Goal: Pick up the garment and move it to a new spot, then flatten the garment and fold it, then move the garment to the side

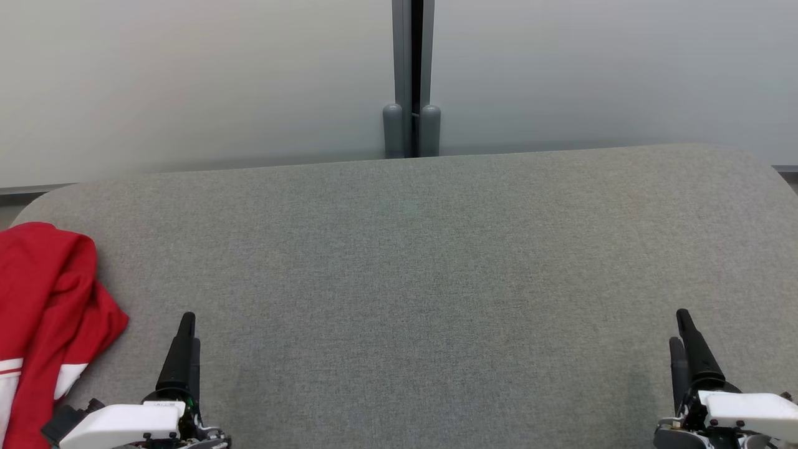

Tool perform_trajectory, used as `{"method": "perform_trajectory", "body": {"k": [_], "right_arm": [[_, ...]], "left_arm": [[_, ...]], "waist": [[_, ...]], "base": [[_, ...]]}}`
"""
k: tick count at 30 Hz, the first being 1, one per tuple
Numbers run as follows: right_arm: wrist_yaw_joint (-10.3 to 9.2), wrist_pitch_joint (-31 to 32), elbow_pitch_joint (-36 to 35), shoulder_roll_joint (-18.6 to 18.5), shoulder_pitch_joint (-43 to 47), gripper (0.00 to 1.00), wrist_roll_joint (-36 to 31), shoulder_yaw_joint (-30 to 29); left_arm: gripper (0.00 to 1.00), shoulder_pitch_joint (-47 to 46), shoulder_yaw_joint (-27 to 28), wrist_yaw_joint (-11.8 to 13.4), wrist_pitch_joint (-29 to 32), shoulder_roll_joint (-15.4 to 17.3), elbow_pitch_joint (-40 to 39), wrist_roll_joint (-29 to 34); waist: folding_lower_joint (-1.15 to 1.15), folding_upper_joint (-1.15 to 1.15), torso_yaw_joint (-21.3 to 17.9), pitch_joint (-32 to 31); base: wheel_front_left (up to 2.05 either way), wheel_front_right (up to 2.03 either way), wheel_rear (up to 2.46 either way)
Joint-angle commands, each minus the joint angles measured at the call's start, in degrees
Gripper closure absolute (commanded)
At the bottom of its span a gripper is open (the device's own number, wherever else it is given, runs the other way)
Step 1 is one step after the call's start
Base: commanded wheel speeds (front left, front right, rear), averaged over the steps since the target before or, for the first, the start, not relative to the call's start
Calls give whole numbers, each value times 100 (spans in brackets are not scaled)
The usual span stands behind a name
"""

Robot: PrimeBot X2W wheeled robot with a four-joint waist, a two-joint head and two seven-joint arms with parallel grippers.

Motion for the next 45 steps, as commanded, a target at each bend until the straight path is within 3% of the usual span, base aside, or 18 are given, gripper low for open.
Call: {"method": "perform_trajectory", "body": {"k": [1,12,21,45], "right_arm": [[0,-91,-135,-53,-136,0,-368,-11],[0,-361,-427,-59,-83,0,-2163,289],[1,-562,-688,-67,-50,0,-3445,590],[1,-1010,-704,-86,139,0,-5351,878]], "left_arm": [[0,-171,-77,-2,-80,95,-61,283],[0,-142,102,0,-352,4,-438,2140],[0,-53,-166,258,-553,13,-886,3396],[0,148,-507,427,-999,35,-1096,5318]], "waist": [[0,0,3,1],[0,0,38,12],[0,0,74,7],[0,0,156,-123]], "base": [[0,0,0],[0,0,0],[0,0,0],[0,0,0]]}}
